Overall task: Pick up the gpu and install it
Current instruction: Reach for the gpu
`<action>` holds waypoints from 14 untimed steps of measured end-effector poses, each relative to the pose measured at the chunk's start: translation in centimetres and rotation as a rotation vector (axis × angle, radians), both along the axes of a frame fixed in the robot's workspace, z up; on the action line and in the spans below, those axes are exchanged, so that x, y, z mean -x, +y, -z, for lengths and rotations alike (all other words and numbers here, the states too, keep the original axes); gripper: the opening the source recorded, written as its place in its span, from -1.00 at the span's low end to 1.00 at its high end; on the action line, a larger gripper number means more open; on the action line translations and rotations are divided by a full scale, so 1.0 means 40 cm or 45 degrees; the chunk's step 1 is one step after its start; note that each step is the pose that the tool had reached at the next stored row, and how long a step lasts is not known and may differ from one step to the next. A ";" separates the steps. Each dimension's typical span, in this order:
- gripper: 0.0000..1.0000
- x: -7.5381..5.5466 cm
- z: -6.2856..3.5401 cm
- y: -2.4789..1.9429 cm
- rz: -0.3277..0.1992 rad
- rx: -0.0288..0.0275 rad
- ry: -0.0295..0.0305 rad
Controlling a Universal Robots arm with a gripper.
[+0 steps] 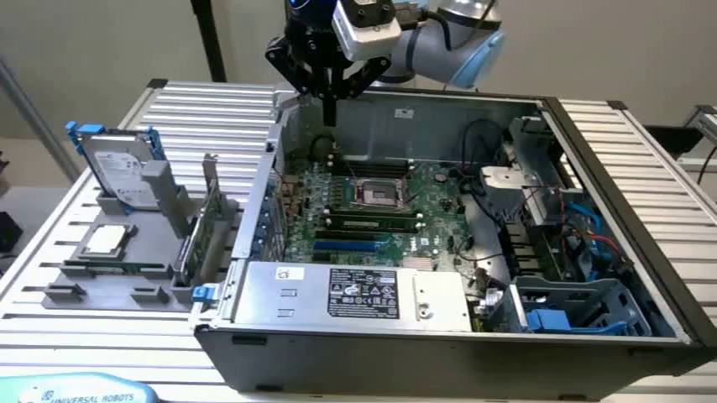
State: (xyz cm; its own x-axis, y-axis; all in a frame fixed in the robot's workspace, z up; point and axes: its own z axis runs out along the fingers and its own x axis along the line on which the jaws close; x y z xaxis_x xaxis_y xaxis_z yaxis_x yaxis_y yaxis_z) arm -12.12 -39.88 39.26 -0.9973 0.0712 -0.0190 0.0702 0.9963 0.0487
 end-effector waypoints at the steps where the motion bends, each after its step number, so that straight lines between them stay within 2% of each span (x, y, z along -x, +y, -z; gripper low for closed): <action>1: -0.79 0.000 0.000 0.000 0.000 0.0000 0.0000; 14: -0.79 0.002 0.000 -0.001 0.000 0.0001 0.0000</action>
